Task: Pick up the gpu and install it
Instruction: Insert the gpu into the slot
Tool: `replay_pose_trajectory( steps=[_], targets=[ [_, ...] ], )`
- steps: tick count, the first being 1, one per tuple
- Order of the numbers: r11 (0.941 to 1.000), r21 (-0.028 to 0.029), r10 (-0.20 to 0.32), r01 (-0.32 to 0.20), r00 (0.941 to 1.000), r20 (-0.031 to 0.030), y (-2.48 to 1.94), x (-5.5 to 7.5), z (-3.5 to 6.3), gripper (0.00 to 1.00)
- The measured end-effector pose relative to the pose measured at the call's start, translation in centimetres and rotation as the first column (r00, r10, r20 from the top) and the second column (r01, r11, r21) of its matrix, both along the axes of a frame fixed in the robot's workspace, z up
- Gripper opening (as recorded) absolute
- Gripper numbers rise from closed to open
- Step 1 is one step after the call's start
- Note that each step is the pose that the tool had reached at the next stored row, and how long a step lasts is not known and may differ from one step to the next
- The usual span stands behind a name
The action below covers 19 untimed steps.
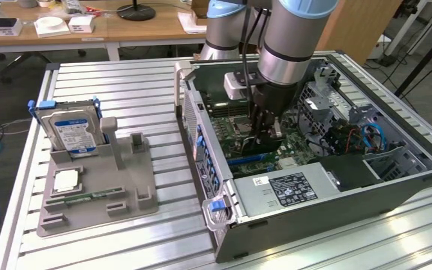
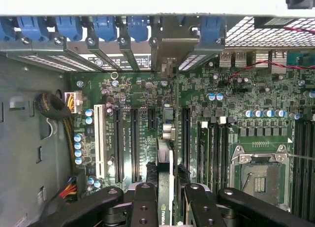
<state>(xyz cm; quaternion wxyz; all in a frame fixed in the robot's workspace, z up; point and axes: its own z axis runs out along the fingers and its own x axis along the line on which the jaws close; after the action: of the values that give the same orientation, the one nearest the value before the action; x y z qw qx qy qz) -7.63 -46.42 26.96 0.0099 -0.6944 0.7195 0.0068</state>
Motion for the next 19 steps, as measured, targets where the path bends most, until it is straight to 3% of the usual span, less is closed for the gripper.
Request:
replay_pose_trajectory(
  steps=[19],
  targets=[
    [1.0000,-0.0002,0.000,0.000,1.0000,-0.0016,0.00,-0.1,-1.24,0.26]
  ],
)
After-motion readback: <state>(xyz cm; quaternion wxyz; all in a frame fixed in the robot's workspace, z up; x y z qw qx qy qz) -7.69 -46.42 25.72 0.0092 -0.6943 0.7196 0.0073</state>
